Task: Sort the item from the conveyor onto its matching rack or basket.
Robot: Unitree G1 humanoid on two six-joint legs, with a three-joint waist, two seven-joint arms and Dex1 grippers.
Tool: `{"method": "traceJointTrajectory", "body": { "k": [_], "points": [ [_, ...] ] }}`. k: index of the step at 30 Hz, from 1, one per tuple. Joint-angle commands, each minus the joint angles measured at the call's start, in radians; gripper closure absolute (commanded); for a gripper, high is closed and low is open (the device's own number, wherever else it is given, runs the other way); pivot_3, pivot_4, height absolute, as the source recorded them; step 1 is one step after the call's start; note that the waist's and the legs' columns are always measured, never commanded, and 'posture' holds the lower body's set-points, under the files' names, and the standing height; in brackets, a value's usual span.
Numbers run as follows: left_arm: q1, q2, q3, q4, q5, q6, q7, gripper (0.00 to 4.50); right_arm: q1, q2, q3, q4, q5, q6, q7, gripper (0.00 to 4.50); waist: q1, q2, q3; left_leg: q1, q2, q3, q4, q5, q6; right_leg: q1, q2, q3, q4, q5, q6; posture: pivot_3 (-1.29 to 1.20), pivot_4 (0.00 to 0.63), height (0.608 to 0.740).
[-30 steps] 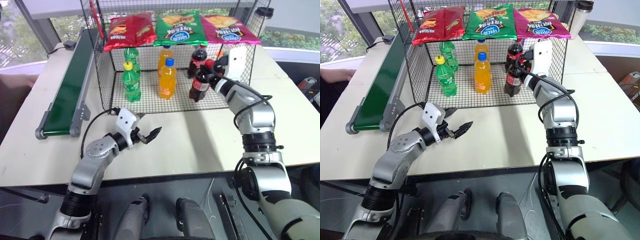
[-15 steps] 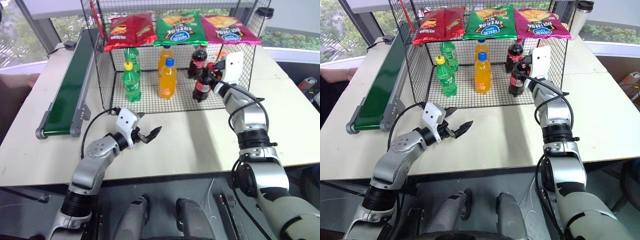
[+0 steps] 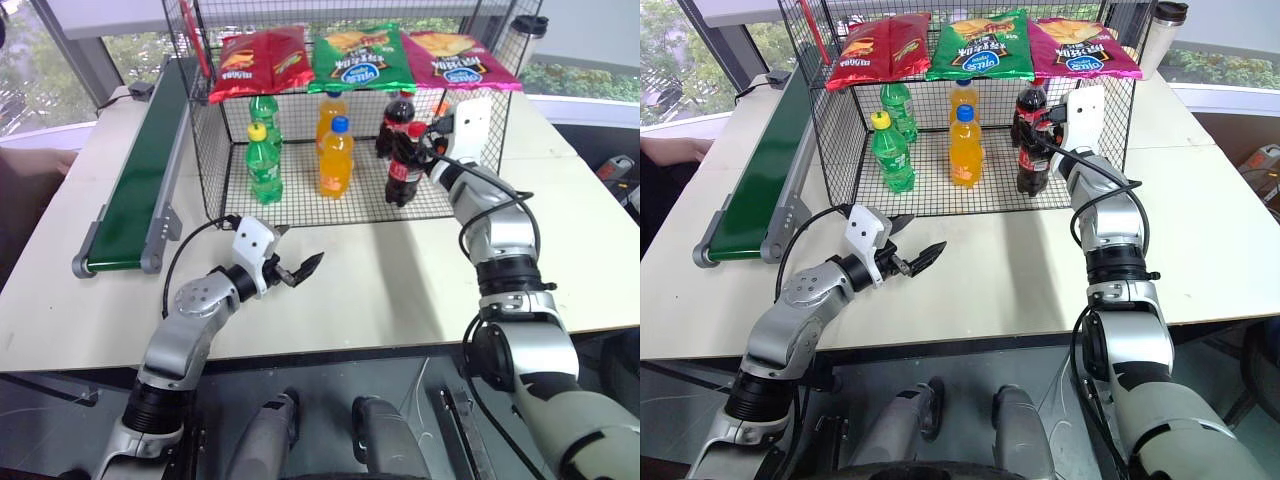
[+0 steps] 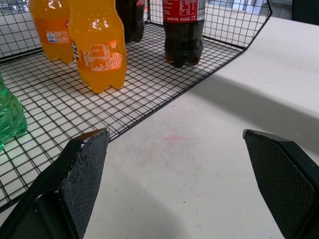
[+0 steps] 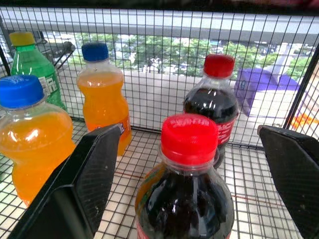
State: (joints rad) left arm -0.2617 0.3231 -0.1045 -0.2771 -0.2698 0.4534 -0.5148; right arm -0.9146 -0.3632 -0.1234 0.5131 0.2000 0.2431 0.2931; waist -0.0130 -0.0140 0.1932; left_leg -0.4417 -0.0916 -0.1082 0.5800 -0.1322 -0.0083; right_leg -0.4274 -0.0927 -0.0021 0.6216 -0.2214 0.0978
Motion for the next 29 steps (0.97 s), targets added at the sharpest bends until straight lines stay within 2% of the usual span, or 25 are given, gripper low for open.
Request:
{"method": "traceJointTrajectory", "body": {
  "k": [1, 8, 11, 20, 29],
  "points": [
    [0.004, 0.000, 0.001, -0.039, 0.002, -0.007, 0.006, 0.00, 0.040, -0.049, -0.019, -0.163, 0.025, 0.082, 0.039, 0.04, 0.002, 0.000, 0.000, 0.000, 0.000, 0.000, 0.000, 0.000, 0.000, 0.000, 0.000, 0.000, 0.000, 0.000, 0.000, 0.00, 0.150, 0.738],
    [0.007, 0.008, -0.002, -0.035, -0.004, 0.002, -0.008, 0.00, 0.232, -0.139, 0.009, -0.497, 0.127, 0.339, 0.207, 0.04, 0.001, 0.000, 0.000, 0.000, 0.000, 0.000, 0.000, 0.000, 0.000, 0.000, 0.000, 0.000, 0.001, -0.001, -0.002, 0.00, 0.150, 0.738],
    [0.008, 0.014, 0.000, -0.031, -0.006, 0.025, -0.010, 0.00, 0.328, -0.152, 0.039, -0.578, 0.131, 0.380, 0.239, 0.04, -0.001, 0.000, 0.000, 0.000, 0.000, 0.000, 0.000, 0.000, 0.000, 0.000, -0.001, 0.000, 0.001, -0.002, -0.003, 0.00, 0.150, 0.738],
    [0.014, 0.032, -0.008, -0.034, 0.001, 0.050, -0.016, 0.00, 0.530, -0.088, 0.102, -0.673, 0.134, 0.422, 0.233, 0.04, 0.002, 0.001, -0.001, 0.000, 0.000, 0.000, 0.002, 0.000, 0.000, 0.000, -0.001, 0.000, 0.001, -0.002, -0.003, 0.00, 0.150, 0.738],
    [0.020, 0.038, 0.001, -0.018, 0.028, 0.013, -0.005, 0.00, 0.535, -0.081, 0.079, -0.714, 0.182, 0.449, 0.244, 0.04, 0.003, 0.001, -0.001, 0.000, 0.000, 0.000, 0.002, -0.001, -0.002, 0.001, -0.001, 0.000, 0.001, -0.002, -0.003, 0.00, 0.150, 0.738]
  ]
}}
